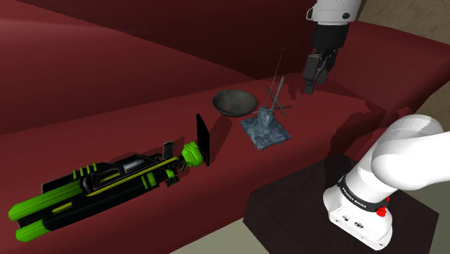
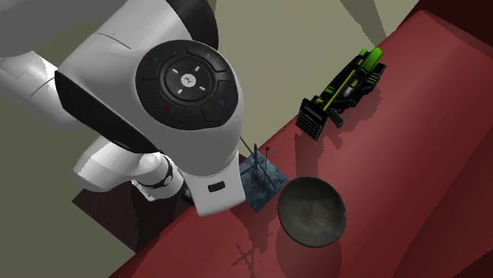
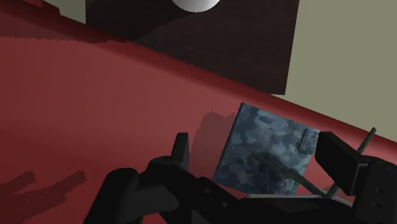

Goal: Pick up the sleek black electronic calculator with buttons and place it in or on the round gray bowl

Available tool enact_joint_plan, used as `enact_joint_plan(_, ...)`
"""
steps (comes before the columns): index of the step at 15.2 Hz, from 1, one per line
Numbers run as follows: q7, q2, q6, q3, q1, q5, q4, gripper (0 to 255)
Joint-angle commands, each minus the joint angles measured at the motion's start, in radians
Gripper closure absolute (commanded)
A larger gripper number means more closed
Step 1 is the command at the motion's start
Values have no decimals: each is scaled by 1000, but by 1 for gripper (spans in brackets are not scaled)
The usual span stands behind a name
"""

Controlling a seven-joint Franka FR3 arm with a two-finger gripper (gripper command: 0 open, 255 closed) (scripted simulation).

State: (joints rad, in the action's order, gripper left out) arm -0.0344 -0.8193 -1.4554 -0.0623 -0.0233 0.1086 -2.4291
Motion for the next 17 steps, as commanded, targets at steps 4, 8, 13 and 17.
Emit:
enact_joint_plan(4,91,4,-48,-79,-19,58,-8,0)
enact_joint_plan(8,210,33,-119,-187,-38,125,1,0)
enact_joint_plan(13,359,106,-216,-326,-49,182,44,0)
enact_joint_plan(17,482,190,-294,-441,-38,199,103,0)
